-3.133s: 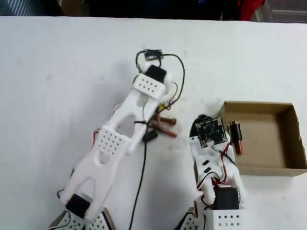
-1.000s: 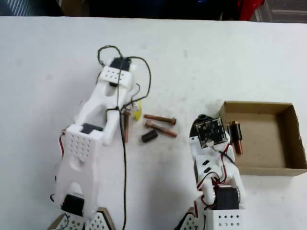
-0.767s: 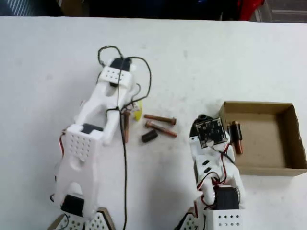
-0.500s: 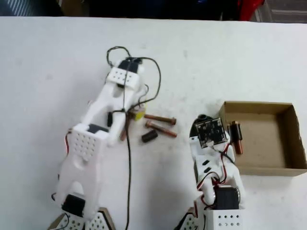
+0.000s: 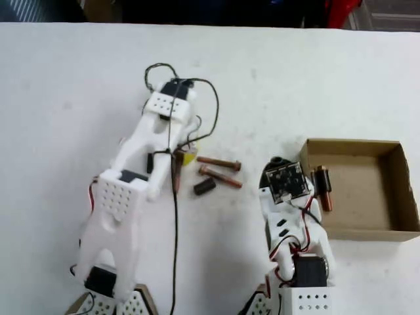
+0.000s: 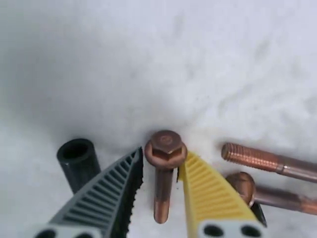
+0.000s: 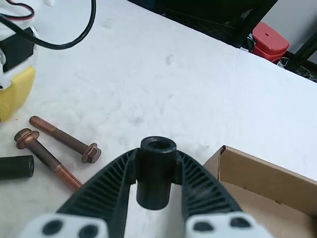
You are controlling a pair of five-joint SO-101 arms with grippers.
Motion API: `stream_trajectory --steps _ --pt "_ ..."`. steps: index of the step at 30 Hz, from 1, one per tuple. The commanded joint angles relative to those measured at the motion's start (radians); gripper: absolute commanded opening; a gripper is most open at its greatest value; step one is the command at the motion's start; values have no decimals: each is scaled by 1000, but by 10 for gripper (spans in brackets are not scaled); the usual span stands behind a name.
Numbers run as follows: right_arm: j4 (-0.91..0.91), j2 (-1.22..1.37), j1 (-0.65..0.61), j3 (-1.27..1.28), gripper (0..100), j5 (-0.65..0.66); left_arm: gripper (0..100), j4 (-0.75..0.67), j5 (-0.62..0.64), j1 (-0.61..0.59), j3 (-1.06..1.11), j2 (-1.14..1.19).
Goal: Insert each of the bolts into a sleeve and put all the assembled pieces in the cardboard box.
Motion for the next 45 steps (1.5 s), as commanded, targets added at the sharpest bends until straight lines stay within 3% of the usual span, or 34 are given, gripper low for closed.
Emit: stream_trajectory --steps 1,5,21,27,34,45 --pt "-8 -16 -1 -9 17 21 129 0 -5 5 2 33" --pt "-7 -16 -1 -9 17 21 45 -8 -12 8 -3 36" --pt "-7 -16 -1 -8 17 23 47 28 -15 10 -3 28" --pt "-12 -16 -4 6 17 21 24 66 -141 16 -32 -39" --pt "-30 -16 -87 25 17 21 20 150 -173 56 -29 -163" --pt "-35 -16 -209 25 17 -26 20 146 -176 48 71 -403"
